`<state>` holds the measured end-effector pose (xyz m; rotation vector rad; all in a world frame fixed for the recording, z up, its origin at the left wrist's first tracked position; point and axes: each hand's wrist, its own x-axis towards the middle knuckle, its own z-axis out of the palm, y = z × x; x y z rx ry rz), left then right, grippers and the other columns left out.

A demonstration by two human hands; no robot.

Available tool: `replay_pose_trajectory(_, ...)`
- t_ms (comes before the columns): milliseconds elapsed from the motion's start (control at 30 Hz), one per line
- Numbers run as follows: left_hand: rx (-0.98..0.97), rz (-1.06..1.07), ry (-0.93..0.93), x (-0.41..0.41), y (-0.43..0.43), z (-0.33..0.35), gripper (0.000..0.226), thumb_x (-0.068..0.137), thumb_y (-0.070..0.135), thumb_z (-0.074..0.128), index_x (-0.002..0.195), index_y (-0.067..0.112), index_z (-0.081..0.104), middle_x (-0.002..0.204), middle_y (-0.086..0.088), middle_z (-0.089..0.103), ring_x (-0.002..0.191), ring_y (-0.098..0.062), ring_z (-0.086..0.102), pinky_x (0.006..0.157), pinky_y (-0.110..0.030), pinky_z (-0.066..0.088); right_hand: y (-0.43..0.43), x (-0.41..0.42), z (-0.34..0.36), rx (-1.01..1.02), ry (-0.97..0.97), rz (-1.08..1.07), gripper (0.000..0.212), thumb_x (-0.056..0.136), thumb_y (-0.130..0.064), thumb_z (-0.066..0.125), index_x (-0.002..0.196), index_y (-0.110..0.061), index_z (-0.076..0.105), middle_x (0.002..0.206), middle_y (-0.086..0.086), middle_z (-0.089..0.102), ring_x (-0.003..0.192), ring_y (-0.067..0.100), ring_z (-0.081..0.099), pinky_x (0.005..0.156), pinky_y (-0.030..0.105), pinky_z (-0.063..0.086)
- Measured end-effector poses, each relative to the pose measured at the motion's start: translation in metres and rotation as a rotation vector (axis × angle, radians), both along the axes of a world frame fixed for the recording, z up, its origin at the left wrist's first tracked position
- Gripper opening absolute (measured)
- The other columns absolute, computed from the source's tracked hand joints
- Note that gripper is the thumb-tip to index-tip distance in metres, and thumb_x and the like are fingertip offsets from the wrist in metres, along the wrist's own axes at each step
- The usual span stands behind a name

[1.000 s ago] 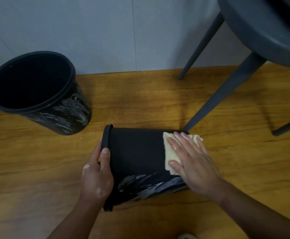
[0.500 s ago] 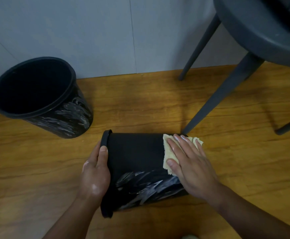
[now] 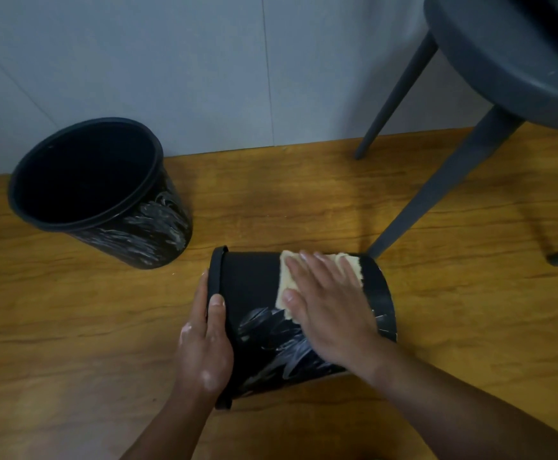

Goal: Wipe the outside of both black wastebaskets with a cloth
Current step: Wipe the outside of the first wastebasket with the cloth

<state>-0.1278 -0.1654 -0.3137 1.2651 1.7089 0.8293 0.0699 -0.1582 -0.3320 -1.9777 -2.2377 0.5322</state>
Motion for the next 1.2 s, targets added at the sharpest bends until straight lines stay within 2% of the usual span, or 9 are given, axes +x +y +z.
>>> replay_pose_trajectory(133, 0.002, 0.023, -0.051, 0.0, 0.0, -0.002, 0.047, 0.106, 0.039, 0.031, 0.153, 0.042, 0.032, 0.108, 0.039, 0.057, 0.096, 0.018, 0.055, 0.086, -0.01, 0.04, 0.001, -0.044, 0.002, 0.084, 0.014, 0.122, 0.062, 0.105, -0.054, 0.012, 0.161, -0.027, 0.016, 0.168, 0.002, 0.019, 0.155, 0.023, 0.012, 0.125, 0.051, 0.006)
replay_pose_trajectory(333, -0.032, 0.014, -0.099, -0.006, -0.004, -0.005, 0.043, 0.106, 0.044, 0.031, 0.147, 0.057, 0.032, 0.112, 0.033, 0.06, 0.105, 0.015, 0.056, 0.096, -0.024, 0.045, -0.015, -0.064, -0.005, 0.159, -0.056, 0.275, 0.063, 0.106, -0.054, 0.029, 0.161, -0.025, 0.019, 0.169, 0.003, 0.014, 0.157, 0.024, 0.006, 0.125, 0.054, 0.006)
replay_pose_trajectory(433, -0.028, -0.006, -0.075, -0.009, -0.005, -0.008, 0.046, 0.104, 0.049, 0.031, 0.15, 0.053, 0.032, 0.124, 0.017, 0.066, 0.115, -0.002, 0.062, 0.097, -0.031, 0.05, -0.016, -0.053, -0.006, 0.162, -0.075, 0.313, 0.067, 0.104, -0.056, 0.035, 0.161, -0.025, 0.019, 0.169, 0.003, 0.016, 0.157, 0.023, 0.008, 0.126, 0.053, 0.008)
replay_pose_trajectory(567, -0.013, -0.014, -0.047, -0.01, -0.002, -0.008, 0.05, 0.102, 0.051, 0.031, 0.152, 0.047, 0.033, 0.122, 0.023, 0.064, 0.109, 0.013, 0.059, 0.091, -0.018, 0.046, -0.019, -0.016, -0.009, 0.123, -0.133, 0.248, 0.065, 0.106, -0.057, 0.026, 0.162, -0.028, 0.011, 0.17, 0.002, 0.011, 0.157, 0.021, 0.007, 0.126, 0.051, 0.006)
replay_pose_trajectory(667, -0.008, -0.003, -0.096, -0.008, -0.001, -0.007, 0.052, 0.101, 0.053, 0.033, 0.152, 0.048, 0.031, 0.136, 0.02, 0.058, 0.127, -0.002, 0.053, 0.107, -0.032, 0.044, -0.021, 0.031, -0.016, 0.075, -0.144, 0.129, 0.062, 0.107, -0.061, 0.014, 0.161, -0.034, 0.001, 0.17, -0.004, 0.007, 0.156, 0.014, -0.001, 0.126, 0.047, 0.004)
replay_pose_trajectory(800, -0.008, -0.025, -0.101, -0.006, 0.001, -0.005, 0.053, 0.101, 0.053, 0.031, 0.154, 0.046, 0.028, 0.119, 0.037, 0.058, 0.117, 0.007, 0.055, 0.107, -0.033, 0.044, -0.025, 0.05, -0.019, 0.05, -0.139, -0.011, 0.061, 0.107, -0.058, 0.008, 0.162, -0.033, 0.009, 0.169, -0.003, 0.018, 0.156, 0.015, 0.006, 0.126, 0.047, 0.009)
replay_pose_trajectory(933, -0.023, -0.015, -0.071, -0.006, 0.002, -0.01, 0.051, 0.103, 0.05, 0.03, 0.154, 0.046, 0.027, 0.083, 0.034, 0.066, 0.079, 0.015, 0.061, 0.092, -0.035, 0.051, -0.023, -0.007, -0.008, 0.086, -0.107, 0.027, 0.061, 0.106, -0.055, 0.012, 0.161, -0.03, 0.013, 0.169, 0.0, 0.018, 0.156, 0.023, 0.009, 0.125, 0.054, 0.01)
replay_pose_trajectory(1100, -0.065, 0.032, -0.125, -0.007, 0.006, -0.011, 0.044, 0.106, 0.046, 0.031, 0.149, 0.051, 0.033, 0.13, 0.013, 0.062, 0.122, -0.005, 0.056, 0.11, -0.04, 0.044, -0.028, -0.054, -0.009, 0.18, -0.11, 0.345, 0.065, 0.105, -0.051, 0.035, 0.163, -0.028, 0.013, 0.169, 0.001, 0.016, 0.156, 0.026, 0.01, 0.125, 0.054, 0.01)
replay_pose_trajectory(1200, -0.048, 0.011, -0.101, -0.006, 0.008, -0.008, 0.045, 0.105, 0.047, 0.032, 0.15, 0.048, 0.034, 0.12, 0.017, 0.066, 0.113, 0.001, 0.06, 0.105, -0.037, 0.047, -0.026, -0.04, -0.01, 0.168, -0.15, 0.395, 0.069, 0.105, -0.052, 0.038, 0.163, -0.028, 0.009, 0.17, 0.002, 0.014, 0.157, 0.026, 0.008, 0.125, 0.054, 0.012)
